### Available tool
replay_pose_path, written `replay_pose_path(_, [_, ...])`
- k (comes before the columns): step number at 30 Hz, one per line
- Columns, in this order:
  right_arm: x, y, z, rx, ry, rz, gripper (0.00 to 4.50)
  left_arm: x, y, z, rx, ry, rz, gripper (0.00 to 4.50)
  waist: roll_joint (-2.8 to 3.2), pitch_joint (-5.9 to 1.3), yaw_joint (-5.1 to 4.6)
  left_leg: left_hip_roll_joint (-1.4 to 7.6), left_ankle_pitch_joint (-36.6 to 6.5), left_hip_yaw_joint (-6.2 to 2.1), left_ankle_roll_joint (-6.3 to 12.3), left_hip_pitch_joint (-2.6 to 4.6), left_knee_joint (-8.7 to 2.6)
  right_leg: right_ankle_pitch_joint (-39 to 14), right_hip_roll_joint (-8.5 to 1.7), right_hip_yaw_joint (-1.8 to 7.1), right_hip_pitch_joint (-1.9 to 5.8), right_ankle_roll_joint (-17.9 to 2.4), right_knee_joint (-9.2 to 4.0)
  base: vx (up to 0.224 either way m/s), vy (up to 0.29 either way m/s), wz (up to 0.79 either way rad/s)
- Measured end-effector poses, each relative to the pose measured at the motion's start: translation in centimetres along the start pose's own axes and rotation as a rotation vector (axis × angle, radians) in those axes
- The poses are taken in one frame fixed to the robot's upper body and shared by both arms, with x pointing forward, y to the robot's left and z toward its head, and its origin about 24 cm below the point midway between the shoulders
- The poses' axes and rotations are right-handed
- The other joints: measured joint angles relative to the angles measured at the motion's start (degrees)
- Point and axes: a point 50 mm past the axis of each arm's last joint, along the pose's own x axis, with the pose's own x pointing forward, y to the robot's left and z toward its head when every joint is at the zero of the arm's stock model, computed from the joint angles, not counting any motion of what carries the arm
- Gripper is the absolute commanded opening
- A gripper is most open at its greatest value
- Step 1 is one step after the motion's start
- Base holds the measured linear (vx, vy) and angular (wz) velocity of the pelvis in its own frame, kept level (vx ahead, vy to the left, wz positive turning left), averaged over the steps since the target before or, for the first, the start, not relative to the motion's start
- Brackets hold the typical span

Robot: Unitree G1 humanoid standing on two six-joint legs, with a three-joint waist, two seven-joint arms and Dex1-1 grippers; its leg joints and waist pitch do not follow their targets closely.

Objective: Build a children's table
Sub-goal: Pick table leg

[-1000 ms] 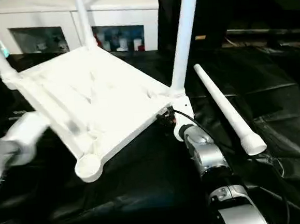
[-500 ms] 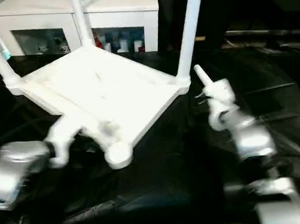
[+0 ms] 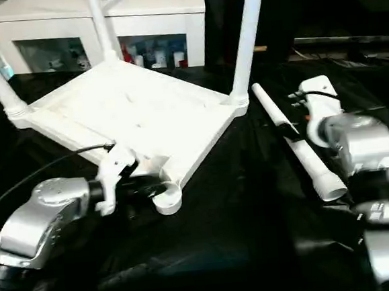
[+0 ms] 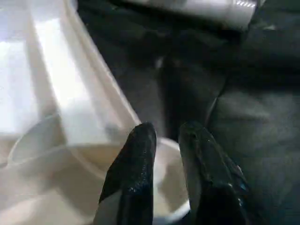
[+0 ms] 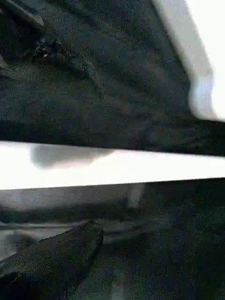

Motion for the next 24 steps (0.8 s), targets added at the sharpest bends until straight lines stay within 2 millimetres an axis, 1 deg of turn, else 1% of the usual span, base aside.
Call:
replay_pose_path(2, [0.4, -0.2, -0.8, 0.023, 0.072, 0.033, 4.48, 0.2, -0.2, 0.4, -0.006, -0.030, -0.021, 1.10, 0.03, -0.01, 0.00, 0.04, 0.00, -0.02, 0.00, 0.02, 0.01, 0.06, 0.05, 0.00, -0.01, -0.09, 0.01, 0.000, 0.000, 0.00])
replay_pose_path(5, [0.8, -0.2, -1.5, 0.051, 0.134, 0.075, 4.48, 0.1, 0.0, 1.0, 0.001, -0.049, -0.025, 1.10, 0.06, 0.00, 0.10, 0.16, 0.00, -0.03, -0.01, 0.03, 0.03, 0.08, 0.21, 0.01, -0.01, -0.13, 0.03, 0.000, 0.000, 0.00])
replay_pose_path(7, [1.0, -0.2, -1.9, 0.059, 0.178, 0.102, 4.48, -0.1, 0.3, 1.6, 0.011, -0.068, -0.022, 1.10, 0.09, -0.02, 0.21, 0.25, 0.01, -0.04, -0.01, 0.05, 0.06, 0.10, 0.29, 0.01, -0.01, -0.16, 0.05, 0.000, 0.000, 0.00])
replay_pose_path(10, [1.2, -0.3, -2.6, 0.054, 0.228, 0.107, 4.48, -0.7, 0.6, 1.6, 0.011, -0.065, -0.018, 1.10, 0.09, -0.03, 0.30, 0.30, 0.01, -0.04, -0.03, 0.10, 0.08, 0.09, 0.32, 0.01, 0.00, -0.14, 0.13, 0.000, 0.000, 0.00])
replay_pose_path(11, [1.4, -0.4, -3.0, 0.047, 0.264, 0.100, 4.48, -0.9, 0.7, 1.6, 0.006, -0.064, -0.020, 1.10, 0.08, -0.02, 0.35, 0.31, 0.03, -0.03, -0.05, 0.09, 0.12, 0.07, 0.32, 0.02, -0.01, -0.13, 0.21, 0.000, 0.000, 0.00])
replay_pose_path(13, [1.4, -0.5, -3.5, 0.049, 0.292, 0.094, 4.15, -1.0, 0.6, 1.8, 0.007, -0.065, -0.039, 1.10, 0.04, 0.00, 0.43, 0.31, 0.04, -0.03, -0.07, 0.08, 0.14, 0.07, 0.32, 0.03, -0.02, -0.11, 0.22, 0.000, 0.000, 0.00])
replay_pose_path(16, [1.5, -0.8, -4.1, 0.042, 0.323, 0.076, 4.10, -1.1, 0.3, 2.6, 0.032, -0.083, -0.062, 1.10, 0.02, 0.02, 0.49, 0.32, 0.04, -0.02, -0.07, 0.08, 0.20, 0.06, 0.32, 0.05, -0.01, -0.10, 0.24, 0.000, 0.000, 0.00])
replay_pose_path(17, [1.5, -0.9, -4.2, 0.039, 0.327, 0.075, 3.89, -1.3, 0.2, 3.0, 0.048, -0.088, -0.074, 1.10, -0.01, 0.03, 0.51, 0.32, 0.04, -0.02, -0.07, 0.08, 0.23, 0.05, 0.32, 0.06, -0.01, -0.09, 0.25, 0.000, 0.000, 0.00])
replay_pose_path(18, [1.5, -1.0, -4.1, 0.040, 0.329, 0.075, 3.70, -1.5, 0.0, 3.2, 0.065, -0.087, -0.097, 1.26, -0.02, 0.03, 0.51, 0.32, 0.04, -0.02, -0.07, 0.07, 0.25, 0.04, 0.32, 0.06, -0.02, -0.08, 0.27, 0.000, 0.000, 0.00])
replay_pose_path(20, [1.4, -1.3, -4.2, 0.043, 0.338, 0.065, 3.70, -1.7, -0.4, 3.8, 0.094, -0.092, -0.143, 1.41, -0.04, 0.05, 0.50, 0.32, 0.04, -0.02, -0.07, 0.09, 0.28, 0.02, 0.32, 0.07, 0.00, -0.04, 0.30, 0.000, 0.000, 0.00])
replay_pose_path(21, [1.4, -1.4, -4.2, 0.042, 0.339, 0.063, 3.70, -1.8, -0.6, 3.9, 0.105, -0.086, -0.159, 1.41, -0.05, 0.05, 0.50, 0.32, 0.04, -0.02, -0.07, 0.09, 0.28, 0.01, 0.32, 0.07, -0.01, -0.03, 0.30, 0.000, 0.000, 0.00])
replay_pose_path(22, [1.4, -1.4, -4.3, 0.040, 0.341, 0.061, 3.58, -1.8, -0.6, 3.9, 0.110, -0.079, -0.172, 1.41, -0.06, 0.06, 0.49, 0.32, 0.04, -0.02, -0.07, 0.10, 0.29, 0.01, 0.32, 0.07, -0.01, -0.02, 0.31, 0.000, 0.000, 0.00])
replay_pose_path(24, [1.5, -1.5, -4.4, 0.038, 0.341, 0.059, 3.32, -1.7, -0.8, 3.8, 0.106, -0.062, -0.197, 1.68, -0.06, 0.06, 0.47, 0.32, 0.04, -0.02, -0.08, 0.10, 0.30, 0.00, 0.32, 0.07, -0.01, -0.01, 0.34, 0.000, 0.000, 0.00])
